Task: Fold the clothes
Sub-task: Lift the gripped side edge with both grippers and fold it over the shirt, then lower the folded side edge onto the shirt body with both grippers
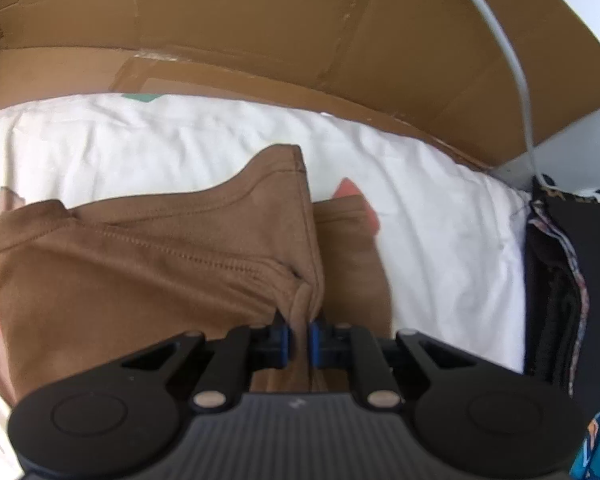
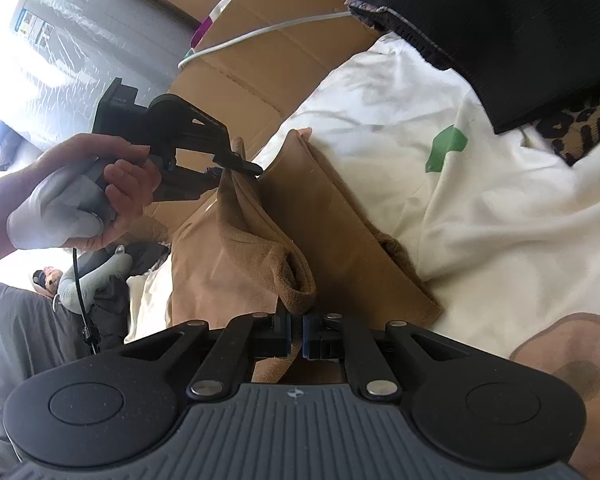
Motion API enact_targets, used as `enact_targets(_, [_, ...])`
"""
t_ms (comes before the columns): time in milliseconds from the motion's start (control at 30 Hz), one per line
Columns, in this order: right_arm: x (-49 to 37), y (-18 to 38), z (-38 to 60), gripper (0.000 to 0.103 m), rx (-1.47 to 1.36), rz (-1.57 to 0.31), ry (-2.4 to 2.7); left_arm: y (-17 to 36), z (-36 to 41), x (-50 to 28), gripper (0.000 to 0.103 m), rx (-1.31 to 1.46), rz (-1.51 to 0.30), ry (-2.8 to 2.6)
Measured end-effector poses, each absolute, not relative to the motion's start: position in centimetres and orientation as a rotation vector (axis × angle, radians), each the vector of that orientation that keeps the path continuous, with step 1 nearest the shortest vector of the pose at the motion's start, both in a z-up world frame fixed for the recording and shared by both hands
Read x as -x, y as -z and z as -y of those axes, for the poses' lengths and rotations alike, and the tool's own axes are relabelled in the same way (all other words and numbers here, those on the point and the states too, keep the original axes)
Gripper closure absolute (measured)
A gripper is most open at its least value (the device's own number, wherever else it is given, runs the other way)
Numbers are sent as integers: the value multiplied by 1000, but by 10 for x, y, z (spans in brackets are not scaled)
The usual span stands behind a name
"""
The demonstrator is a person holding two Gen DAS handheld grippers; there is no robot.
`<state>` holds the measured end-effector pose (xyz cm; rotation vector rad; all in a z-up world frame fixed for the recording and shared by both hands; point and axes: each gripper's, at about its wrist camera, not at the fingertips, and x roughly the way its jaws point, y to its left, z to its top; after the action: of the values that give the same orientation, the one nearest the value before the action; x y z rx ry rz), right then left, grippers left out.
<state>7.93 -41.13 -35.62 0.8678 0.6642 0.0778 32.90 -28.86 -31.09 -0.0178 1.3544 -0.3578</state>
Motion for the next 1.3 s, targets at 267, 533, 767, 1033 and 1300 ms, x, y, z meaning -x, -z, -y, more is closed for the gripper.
enact_targets(267, [-72, 367, 429, 100, -921, -680, -11, 316, 312, -324, 92, 27, -1357, 403])
enact_targets(533, [-77, 384, 435, 100, -957, -728, 27, 335, 323, -325, 91, 26, -1369, 345])
enact_targets(767, [-78, 386, 436, 100, -958, -729, 19, 329, 332, -323, 92, -12, -1309, 353])
enact_targets(1033, [-81, 389, 439, 100, -956, -751, 25, 336, 331, -328, 92, 16, -1319, 372])
enact_targets(1300, [-81, 391, 442, 99, -954, -777, 39, 326, 335, -329, 77, 31, -1309, 430])
